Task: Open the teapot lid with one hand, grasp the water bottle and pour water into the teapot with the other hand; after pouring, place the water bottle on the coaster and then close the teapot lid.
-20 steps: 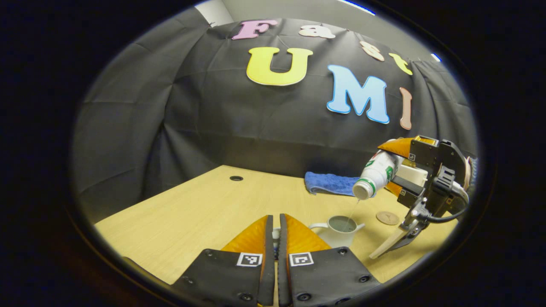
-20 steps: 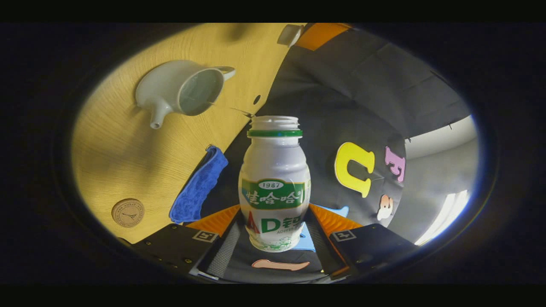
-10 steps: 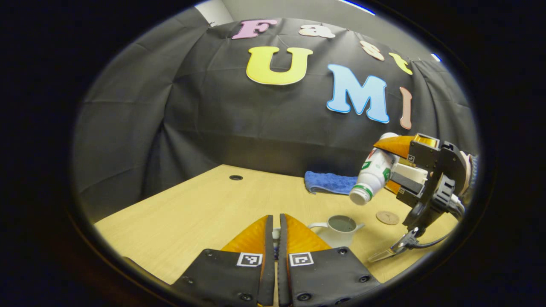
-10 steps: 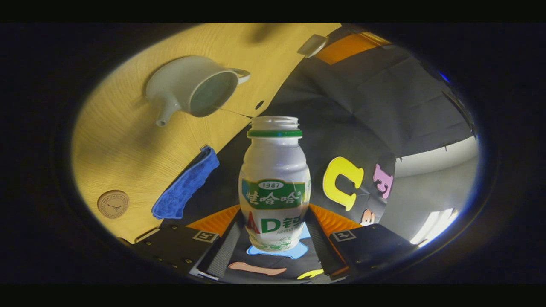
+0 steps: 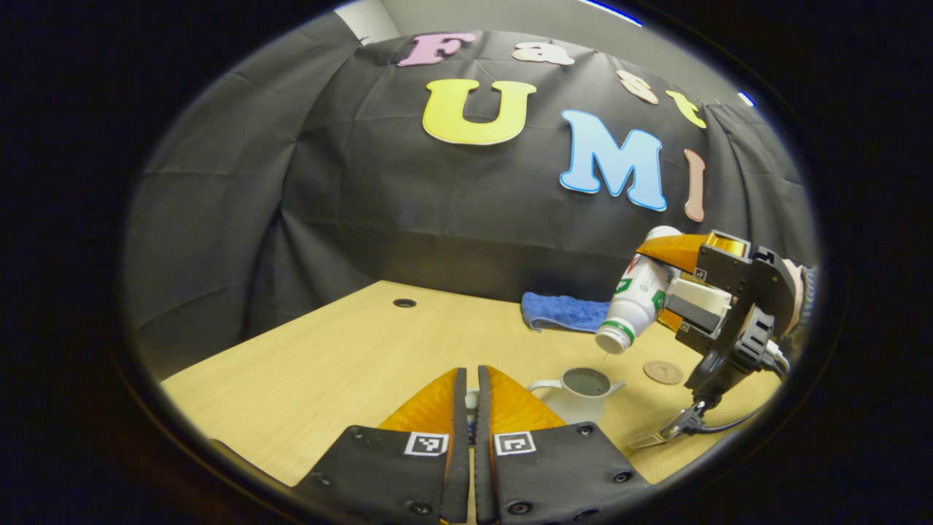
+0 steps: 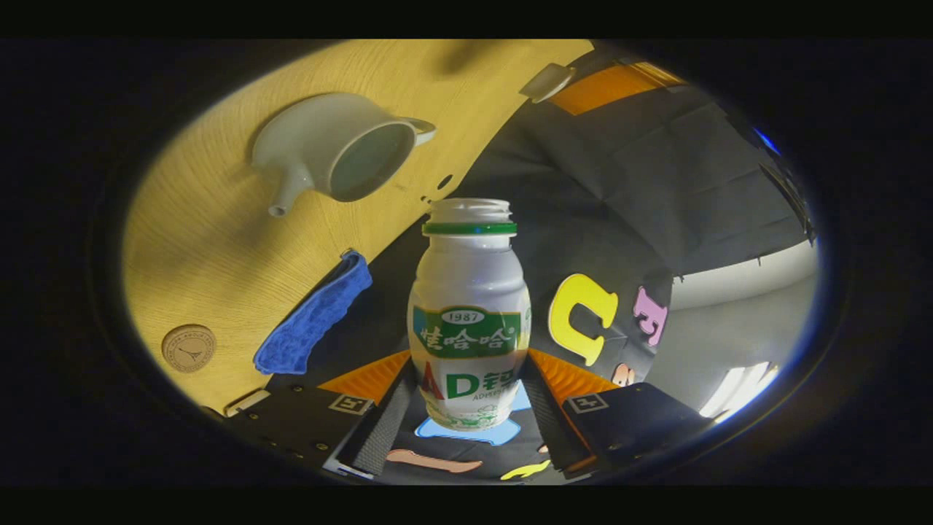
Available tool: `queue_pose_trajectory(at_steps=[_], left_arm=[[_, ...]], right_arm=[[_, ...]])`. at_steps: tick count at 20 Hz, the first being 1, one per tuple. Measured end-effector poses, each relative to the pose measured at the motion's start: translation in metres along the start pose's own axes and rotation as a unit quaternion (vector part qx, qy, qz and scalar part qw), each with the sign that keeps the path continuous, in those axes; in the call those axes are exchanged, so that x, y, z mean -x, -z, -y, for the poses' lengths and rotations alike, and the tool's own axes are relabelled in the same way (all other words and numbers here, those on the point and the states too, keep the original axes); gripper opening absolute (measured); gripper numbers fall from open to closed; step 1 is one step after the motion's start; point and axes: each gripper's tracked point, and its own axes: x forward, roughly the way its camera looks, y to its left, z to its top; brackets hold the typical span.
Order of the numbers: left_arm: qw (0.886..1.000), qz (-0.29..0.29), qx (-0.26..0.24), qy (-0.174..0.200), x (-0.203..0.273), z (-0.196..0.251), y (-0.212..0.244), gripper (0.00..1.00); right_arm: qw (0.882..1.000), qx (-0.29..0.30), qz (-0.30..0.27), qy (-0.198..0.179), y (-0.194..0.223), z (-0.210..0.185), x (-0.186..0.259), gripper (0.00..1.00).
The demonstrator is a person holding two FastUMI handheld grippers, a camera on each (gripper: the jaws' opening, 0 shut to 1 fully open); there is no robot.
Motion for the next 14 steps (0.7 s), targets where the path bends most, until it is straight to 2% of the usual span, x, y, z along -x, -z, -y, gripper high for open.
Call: queue_pose_trajectory(at_steps=[1,2,4,8,11,14], left_arm=[[1.0,0.0,0.0,-0.001,0.0,0.0,0.0,0.09],[1.0,0.001,0.001,-0.002,0.001,-0.001,-0.001,0.13],[1.0,0.003,0.003,-0.003,0.001,-0.002,-0.001,0.13],[1.0,0.004,0.001,-0.003,0.002,-0.003,-0.003,0.13],[1.0,0.004,0.001,-0.002,0.001,0.0,-0.003,0.13],[1.0,0.004,0.001,0.001,0.002,0.004,-0.003,0.13]], right_arm=[[1.0,-0.01,-0.001,-0.006,0.001,-0.002,0.0,0.81],[1.0,-0.024,-0.003,-0.015,0.002,-0.006,-0.002,0.82],[0.997,-0.066,-0.01,-0.034,0.005,-0.015,-0.003,0.81],[0.98,-0.184,-0.033,-0.068,0.007,-0.043,0.017,0.81],[0.957,-0.273,-0.055,-0.085,0.012,-0.054,0.026,0.81],[0.918,-0.375,-0.085,-0.094,0.023,-0.059,0.033,0.82]])
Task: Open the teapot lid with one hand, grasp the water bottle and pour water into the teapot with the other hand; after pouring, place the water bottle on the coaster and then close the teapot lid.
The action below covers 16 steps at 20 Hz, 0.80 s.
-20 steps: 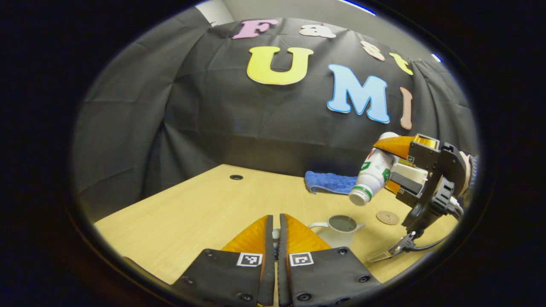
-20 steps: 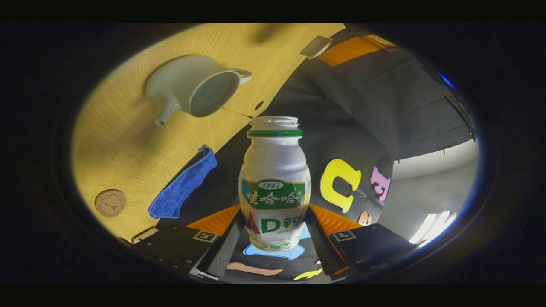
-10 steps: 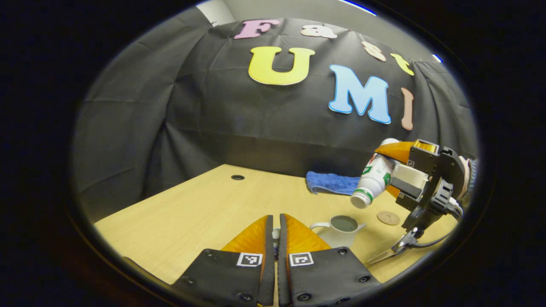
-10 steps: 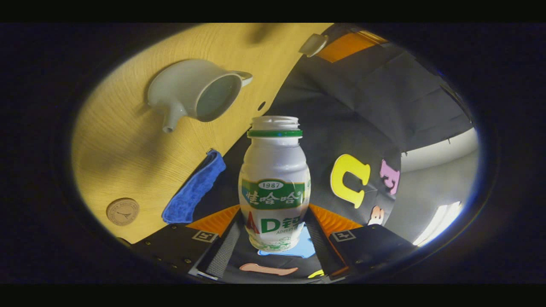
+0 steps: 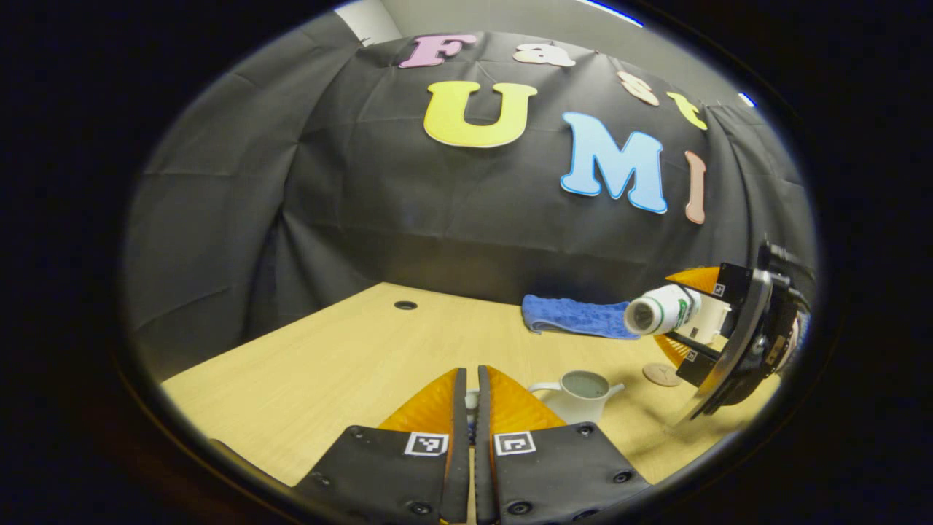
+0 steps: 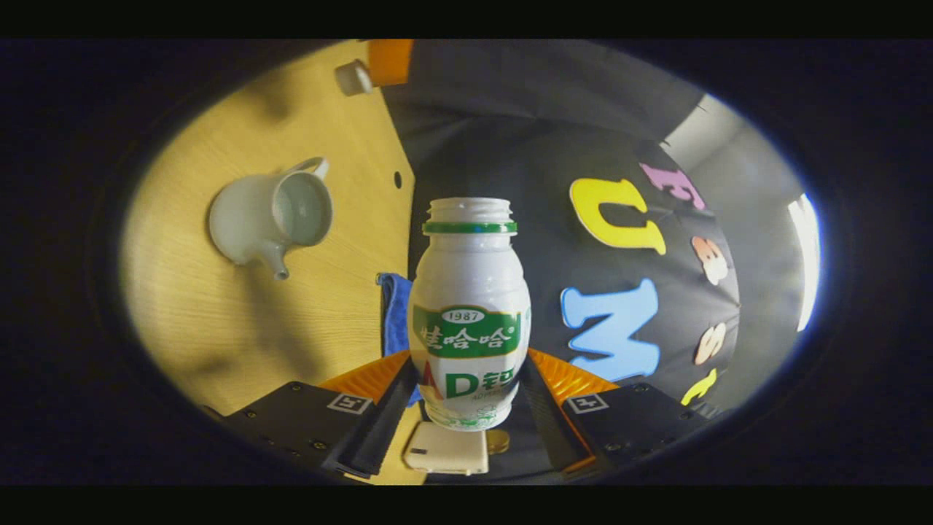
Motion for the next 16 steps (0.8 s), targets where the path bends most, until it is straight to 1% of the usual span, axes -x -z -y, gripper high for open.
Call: queue_pose_trajectory(at_steps=[1,2,3,5,6,7,9,10,11,12,16], left_arm=[[1.0,-0.001,-0.001,0.001,0.0,0.001,0.0,0.13],[1.0,-0.001,-0.002,0.002,0.001,0.003,-0.001,0.09],[1.0,-0.001,-0.003,0.003,0.0,0.004,-0.001,0.13],[1.0,0.0,-0.005,0.004,0.001,0.006,-0.001,0.13],[1.0,0.001,-0.005,0.005,0.002,0.006,-0.003,0.09],[1.0,0.001,-0.005,0.005,0.002,0.007,-0.004,0.13],[1.0,0.003,-0.004,0.006,0.002,0.009,-0.005,0.13],[1.0,0.004,-0.004,0.007,0.001,0.01,-0.006,0.09],[1.0,0.005,-0.003,0.011,0.001,0.013,-0.005,0.13],[1.0,0.005,-0.003,0.017,0.0,0.017,-0.006,0.09],[0.999,0.006,-0.011,0.043,-0.008,0.039,-0.01,0.09]], right_arm=[[0.999,-0.04,-0.009,-0.004,0.002,-0.002,0.001,0.82],[0.997,-0.079,-0.018,-0.007,0.004,-0.001,0.001,0.82],[0.993,-0.114,-0.025,-0.007,0.008,0.0,0.002,0.82],[0.983,-0.178,-0.04,-0.004,0.018,0.003,0.004,0.82],[0.977,-0.208,-0.045,-0.005,0.024,0.001,0.004,0.82],[0.97,-0.238,-0.052,-0.009,0.028,-0.001,0.005,0.82],[0.951,-0.301,-0.063,-0.018,0.04,-0.003,0.004,0.82],[0.942,-0.327,-0.067,-0.02,0.046,-0.001,0.006,0.82],[0.935,-0.348,-0.07,-0.021,0.05,0.0,0.007,0.82],[0.928,-0.363,-0.076,-0.02,0.057,0.001,0.008,0.82],[0.906,-0.413,-0.092,-0.016,0.077,0.0,0.018,0.82]])
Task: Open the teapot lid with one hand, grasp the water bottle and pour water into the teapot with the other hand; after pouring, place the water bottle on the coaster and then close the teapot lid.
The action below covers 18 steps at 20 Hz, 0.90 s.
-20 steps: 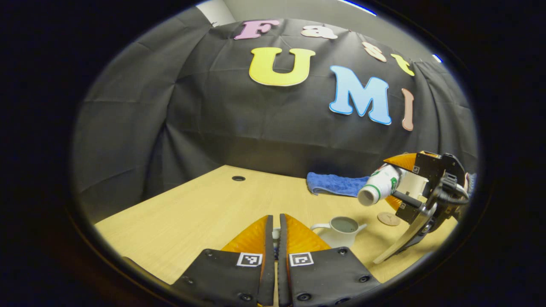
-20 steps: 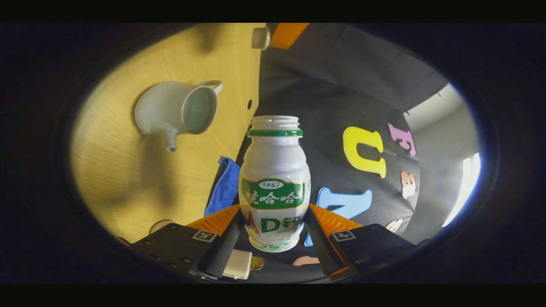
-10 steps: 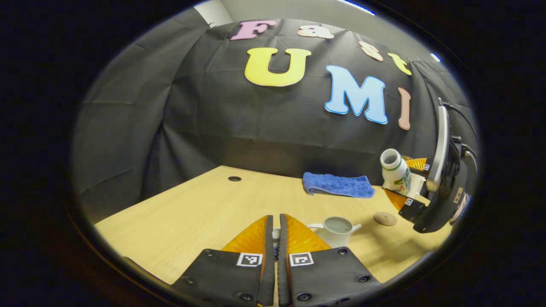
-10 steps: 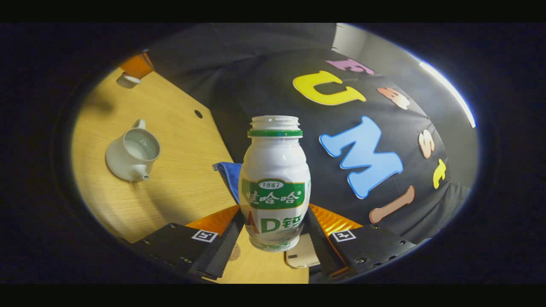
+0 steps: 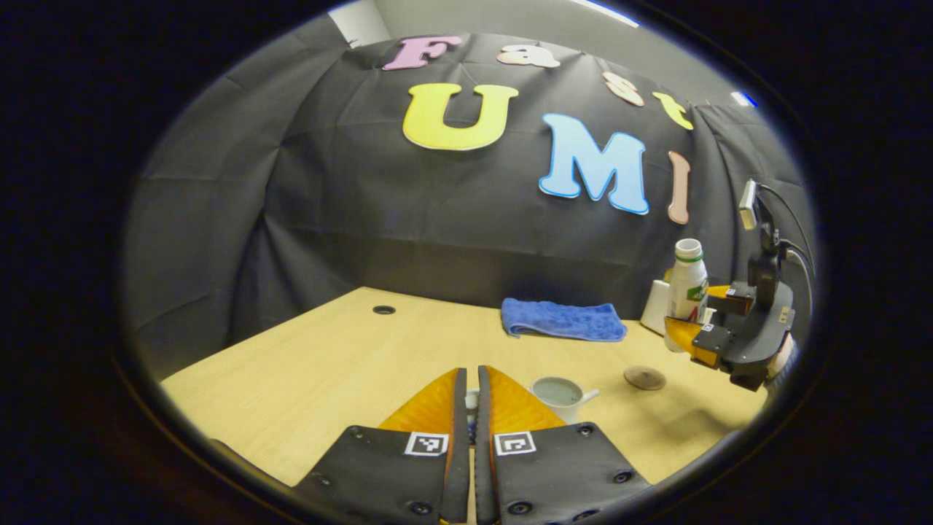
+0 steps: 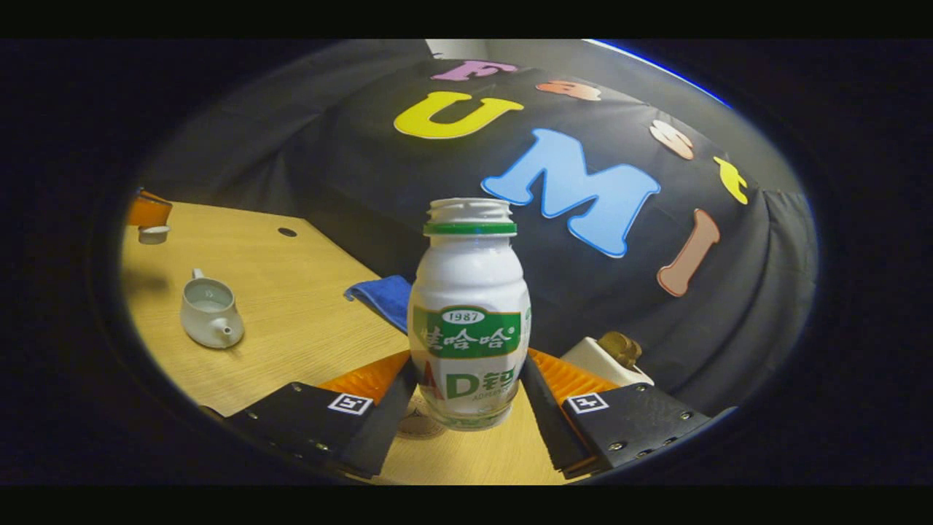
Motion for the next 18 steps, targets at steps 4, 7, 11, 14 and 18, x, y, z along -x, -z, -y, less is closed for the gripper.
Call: queue_pose_trajectory(at_steps=[4,7,11,14,18], left_arm=[[0.999,0.007,-0.011,0.031,-0.019,0.03,-0.01,0.09],[0.999,0.013,-0.023,0.047,-0.033,0.052,-0.015,0.09],[0.997,0.017,-0.039,0.062,-0.049,0.074,-0.01,0.09],[0.996,0.011,-0.056,0.062,-0.059,0.084,0.001,0.13],[0.996,0.006,-0.067,0.051,-0.068,0.086,0.011,0.13]], right_arm=[[0.999,-0.048,-0.016,0.01,0.016,0.013,0.008,0.82],[0.994,-0.102,-0.018,0.014,0.025,0.021,0.011,0.82],[0.993,-0.118,-0.016,0.025,0.03,0.034,0.015,0.81],[0.992,-0.126,-0.01,0.027,0.033,0.038,0.018,0.82],[0.988,-0.152,0.001,0.02,0.031,0.036,0.024,0.82]])
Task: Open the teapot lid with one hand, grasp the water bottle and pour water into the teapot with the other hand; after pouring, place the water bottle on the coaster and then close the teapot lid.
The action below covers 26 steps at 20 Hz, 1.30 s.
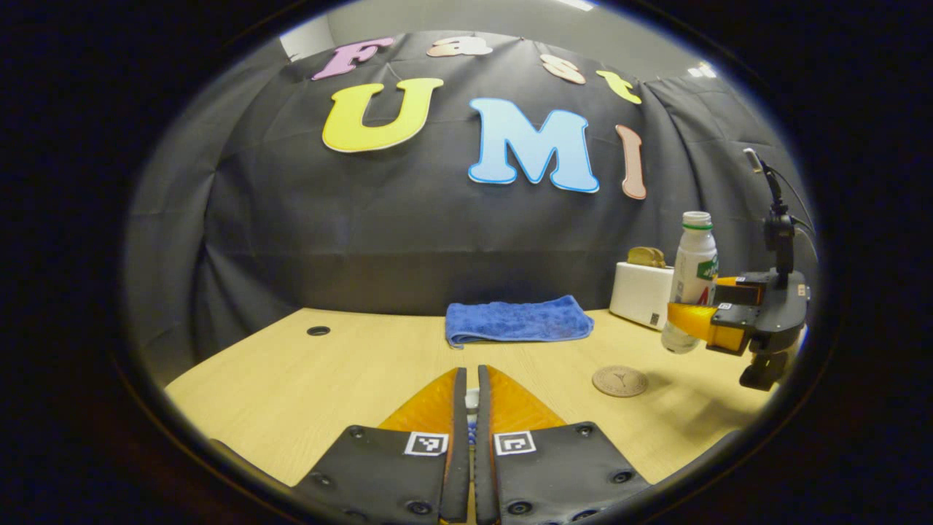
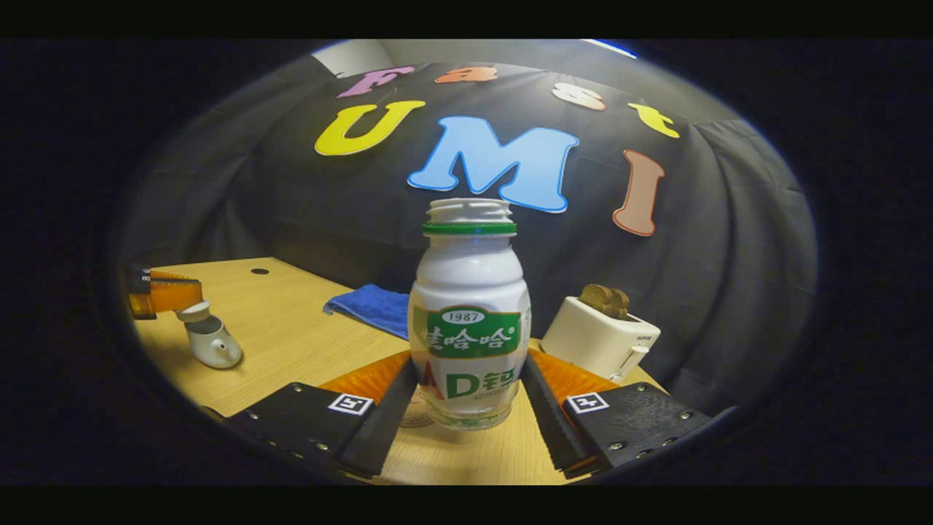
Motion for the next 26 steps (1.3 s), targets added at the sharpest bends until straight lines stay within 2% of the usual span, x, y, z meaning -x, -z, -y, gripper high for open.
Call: queue_pose_trajectory(at_steps=[8,9,11,15,17,19,20,21,22,23,24,26], left_arm=[[1.0,0.001,-0.012,-0.006,-0.01,0.008,0.009,0.09],[1.0,-0.001,-0.015,-0.007,-0.011,0.01,0.01,0.13],[1.0,-0.005,-0.019,-0.007,-0.012,0.012,0.014,0.09],[1.0,-0.006,-0.021,-0.013,-0.012,0.005,0.016,0.13],[1.0,-0.011,-0.015,-0.016,-0.014,0.001,0.021,0.09],[1.0,-0.017,-0.007,-0.015,-0.012,0.001,0.025,0.13],[1.0,-0.015,-0.006,-0.015,-0.013,0.0,0.024,0.09],[1.0,-0.015,-0.007,-0.015,-0.013,0.001,0.024,0.13],[1.0,-0.015,-0.009,-0.016,-0.013,0.002,0.025,0.09],[1.0,-0.014,-0.014,-0.018,-0.014,0.002,0.025,0.13],[1.0,-0.013,-0.018,-0.02,-0.014,0.002,0.026,0.09],[0.999,-0.01,-0.027,-0.024,-0.014,0.003,0.025,0.13]], right_arm=[[0.999,-0.043,0.007,-0.016,0.006,-0.003,0.007,0.82],[0.999,-0.044,0.005,-0.017,0.008,-0.004,0.007,0.81],[0.999,-0.044,-0.002,-0.018,0.013,-0.004,0.007,0.82],[0.999,-0.044,-0.005,-0.02,0.017,-0.006,0.008,0.81],[0.999,-0.043,-0.005,-0.022,0.017,-0.009,0.007,0.82],[0.999,-0.043,-0.004,-0.025,0.017,-0.01,0.008,0.81],[0.999,-0.043,-0.005,-0.026,0.018,-0.011,0.008,0.82],[0.999,-0.044,-0.006,-0.027,0.019,-0.012,0.007,0.82],[0.998,-0.046,-0.009,-0.03,0.021,-0.014,0.006,0.81],[0.998,-0.049,-0.011,-0.034,0.022,-0.016,0.006,0.81],[0.998,-0.051,-0.013,-0.037,0.024,-0.018,0.005,0.82],[0.998,-0.052,-0.015,-0.041,0.025,-0.021,0.005,0.82]])
